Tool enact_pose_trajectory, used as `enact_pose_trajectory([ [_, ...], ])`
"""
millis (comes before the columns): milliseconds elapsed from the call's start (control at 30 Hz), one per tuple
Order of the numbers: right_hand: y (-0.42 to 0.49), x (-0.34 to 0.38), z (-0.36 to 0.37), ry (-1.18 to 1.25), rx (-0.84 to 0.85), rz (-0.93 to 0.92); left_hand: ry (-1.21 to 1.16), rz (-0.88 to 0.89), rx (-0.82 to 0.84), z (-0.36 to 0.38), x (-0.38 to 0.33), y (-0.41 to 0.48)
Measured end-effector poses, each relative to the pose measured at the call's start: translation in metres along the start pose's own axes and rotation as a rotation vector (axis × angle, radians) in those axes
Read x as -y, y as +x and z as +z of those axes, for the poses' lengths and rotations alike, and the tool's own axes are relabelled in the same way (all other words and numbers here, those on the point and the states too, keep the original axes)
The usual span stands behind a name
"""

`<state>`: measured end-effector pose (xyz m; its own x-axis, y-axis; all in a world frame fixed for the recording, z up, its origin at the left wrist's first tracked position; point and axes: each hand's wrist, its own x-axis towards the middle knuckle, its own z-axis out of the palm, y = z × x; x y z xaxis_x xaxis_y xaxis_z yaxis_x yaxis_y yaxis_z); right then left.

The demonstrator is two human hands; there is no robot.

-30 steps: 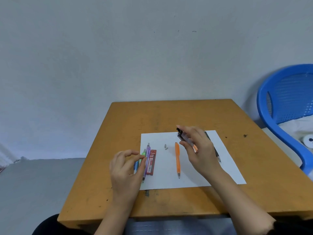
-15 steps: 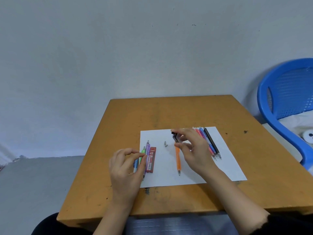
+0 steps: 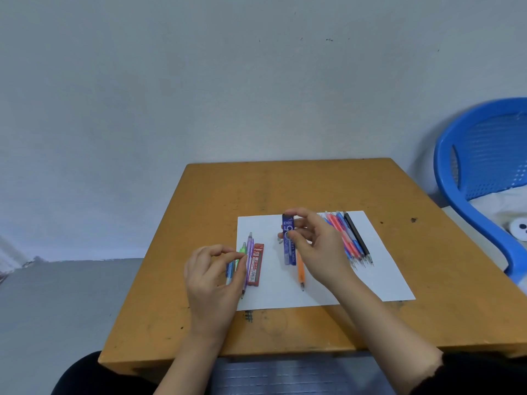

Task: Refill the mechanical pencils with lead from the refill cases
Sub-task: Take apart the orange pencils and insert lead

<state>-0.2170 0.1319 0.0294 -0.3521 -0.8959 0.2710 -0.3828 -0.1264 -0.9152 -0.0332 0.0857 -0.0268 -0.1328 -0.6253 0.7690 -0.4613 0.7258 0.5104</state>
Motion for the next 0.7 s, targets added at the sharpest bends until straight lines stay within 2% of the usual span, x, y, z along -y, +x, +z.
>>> enact_pose_trajectory([
  [100, -0.005, -0.006, 0.013, -0.011, 0.045, 0.131, -0.003, -0.013, -0.007, 0.0, 0.0, 0.001],
  [200, -0.007, -0.01, 0.021, -0.101, 0.094, 0.184, -0.004, -0.038, -0.02, 0.001, 0.001, 0.0],
  [700, -0.001, 0.008, 0.032, -0.696, 0.378, 0.157, -0.025, -0.078, -0.03, -0.002, 0.003, 0.0],
])
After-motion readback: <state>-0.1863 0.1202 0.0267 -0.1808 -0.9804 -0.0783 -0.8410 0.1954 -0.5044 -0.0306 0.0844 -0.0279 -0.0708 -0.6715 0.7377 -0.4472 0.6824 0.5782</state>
